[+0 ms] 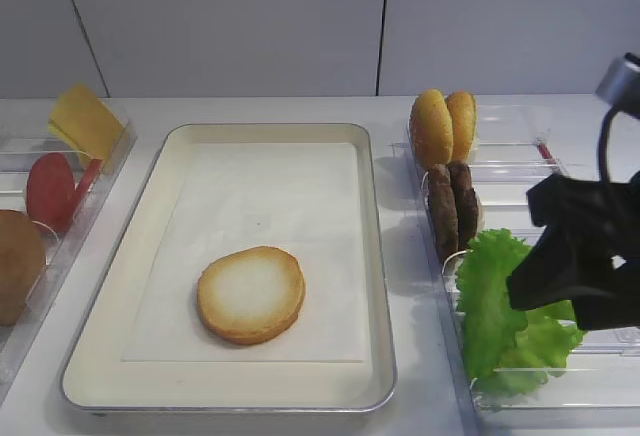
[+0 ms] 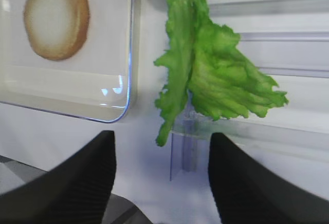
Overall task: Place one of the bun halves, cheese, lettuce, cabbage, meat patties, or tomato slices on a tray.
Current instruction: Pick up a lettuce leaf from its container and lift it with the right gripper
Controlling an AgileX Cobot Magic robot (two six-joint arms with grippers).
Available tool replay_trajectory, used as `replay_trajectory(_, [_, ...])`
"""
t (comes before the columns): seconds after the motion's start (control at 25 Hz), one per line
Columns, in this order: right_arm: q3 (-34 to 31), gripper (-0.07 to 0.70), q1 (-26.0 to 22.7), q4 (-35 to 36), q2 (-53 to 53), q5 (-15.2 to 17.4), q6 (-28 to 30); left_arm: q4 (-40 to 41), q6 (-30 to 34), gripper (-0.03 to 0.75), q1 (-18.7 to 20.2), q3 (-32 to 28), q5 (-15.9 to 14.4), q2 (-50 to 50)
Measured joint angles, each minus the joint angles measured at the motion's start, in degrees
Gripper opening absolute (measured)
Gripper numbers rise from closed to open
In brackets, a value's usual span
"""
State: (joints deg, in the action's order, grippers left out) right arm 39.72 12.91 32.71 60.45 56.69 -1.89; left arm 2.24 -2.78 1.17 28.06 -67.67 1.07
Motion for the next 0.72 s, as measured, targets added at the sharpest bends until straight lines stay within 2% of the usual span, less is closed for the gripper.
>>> replay_trajectory(0.2, [0.0, 0.423, 6.97, -2.28, 5.99, -5.34, -4.41, 0.0, 0.0, 0.323, 0.0, 0.0, 0.0, 0.0])
replay_trajectory(0.52, [0.09, 0.414, 8.27, -2.28, 11.69, -9.86, -4.91, 0.0, 0.0, 0.323, 0.0, 0.0, 0.0, 0.0])
replay_trajectory(0.72, [0.58, 0.273, 8.27, -3.16, 11.69, -10.8, -4.91, 0.0, 0.0, 0.323, 0.0, 0.0, 0.0, 0.0])
